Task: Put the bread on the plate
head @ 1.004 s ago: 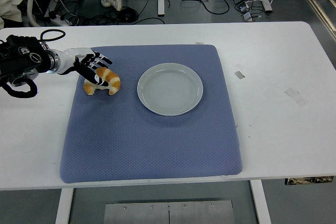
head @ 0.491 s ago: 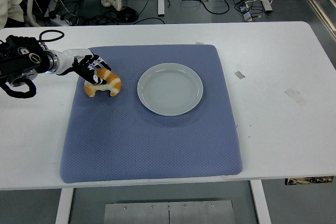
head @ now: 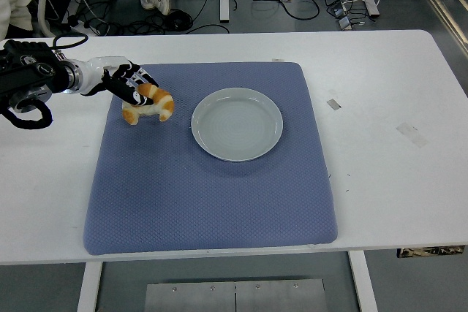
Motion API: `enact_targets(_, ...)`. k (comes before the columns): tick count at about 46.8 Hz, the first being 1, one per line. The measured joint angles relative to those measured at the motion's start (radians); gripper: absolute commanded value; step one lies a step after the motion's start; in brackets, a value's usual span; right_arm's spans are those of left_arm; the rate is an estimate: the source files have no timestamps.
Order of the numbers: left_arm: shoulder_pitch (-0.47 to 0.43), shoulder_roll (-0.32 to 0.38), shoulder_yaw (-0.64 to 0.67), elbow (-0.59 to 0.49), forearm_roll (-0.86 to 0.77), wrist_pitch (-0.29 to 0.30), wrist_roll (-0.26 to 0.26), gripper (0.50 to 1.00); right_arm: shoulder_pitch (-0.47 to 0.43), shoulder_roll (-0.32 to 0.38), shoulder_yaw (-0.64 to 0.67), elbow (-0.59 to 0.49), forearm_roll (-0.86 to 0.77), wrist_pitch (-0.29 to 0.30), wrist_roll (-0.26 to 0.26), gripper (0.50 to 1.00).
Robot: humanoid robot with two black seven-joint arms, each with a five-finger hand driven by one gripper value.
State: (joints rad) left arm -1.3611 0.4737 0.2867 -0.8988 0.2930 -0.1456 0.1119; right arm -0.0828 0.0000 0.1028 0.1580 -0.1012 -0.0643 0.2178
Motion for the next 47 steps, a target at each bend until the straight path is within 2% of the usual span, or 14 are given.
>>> enact_targets(16, -0.045, -0.028, -0.02, -0.065, 0.0, 0.001, 0.007, 0.5, 0.0, 0.0, 0.0, 0.0, 0.0, 0.0, 0.0, 1.0)
enact_targets(23, -0.072, -0.049, -0.023, -0.066, 0.001, 0.003, 0.025, 0.5, 0.0, 0.0, 0.0, 0.0, 0.0, 0.0, 0.0, 1.0)
enact_targets(47, -0.102, -0.141, -0.023, -0.064, 0.017, 0.01, 0.029, 0.5, 0.0, 0.0, 0.0, 0.0, 0.0, 0.0, 0.0, 1.0)
